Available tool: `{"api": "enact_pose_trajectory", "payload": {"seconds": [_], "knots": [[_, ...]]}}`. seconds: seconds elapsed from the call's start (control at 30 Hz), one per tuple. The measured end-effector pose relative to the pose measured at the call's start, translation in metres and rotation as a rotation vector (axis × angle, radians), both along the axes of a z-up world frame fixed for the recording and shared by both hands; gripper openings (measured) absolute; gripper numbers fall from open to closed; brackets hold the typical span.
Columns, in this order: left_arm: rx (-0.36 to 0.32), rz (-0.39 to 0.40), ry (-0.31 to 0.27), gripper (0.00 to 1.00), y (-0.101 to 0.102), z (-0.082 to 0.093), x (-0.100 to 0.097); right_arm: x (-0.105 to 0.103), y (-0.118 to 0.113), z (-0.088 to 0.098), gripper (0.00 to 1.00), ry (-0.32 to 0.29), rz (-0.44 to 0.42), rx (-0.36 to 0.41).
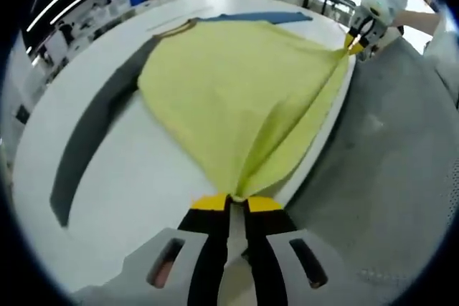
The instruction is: Fold the garment on the visible template until the final outline fits inside the template.
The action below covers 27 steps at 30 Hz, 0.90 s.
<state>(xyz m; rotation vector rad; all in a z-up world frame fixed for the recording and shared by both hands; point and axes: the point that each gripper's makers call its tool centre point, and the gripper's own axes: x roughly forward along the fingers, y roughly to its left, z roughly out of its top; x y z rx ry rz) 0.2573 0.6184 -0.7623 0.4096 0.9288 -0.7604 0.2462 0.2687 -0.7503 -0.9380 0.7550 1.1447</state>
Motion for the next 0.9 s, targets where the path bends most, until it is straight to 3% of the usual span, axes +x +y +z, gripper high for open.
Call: {"api": "enact_pose_trajectory", "payload": {"seconds": [0.37,0.9], "knots": [[-0.002,-0.002,0.001,0.06,0.0017,0.0002,-0.0036,-0.0047,0.0003,-0.0007,0.07,0.015,-0.005,0.015],[0.011,-0.002,0.021,0.02,0.005,-0.0034,-0.0099,-0.0067,-0.0039,-0.0061,0.03,0.014,0.011,-0.021]]}}
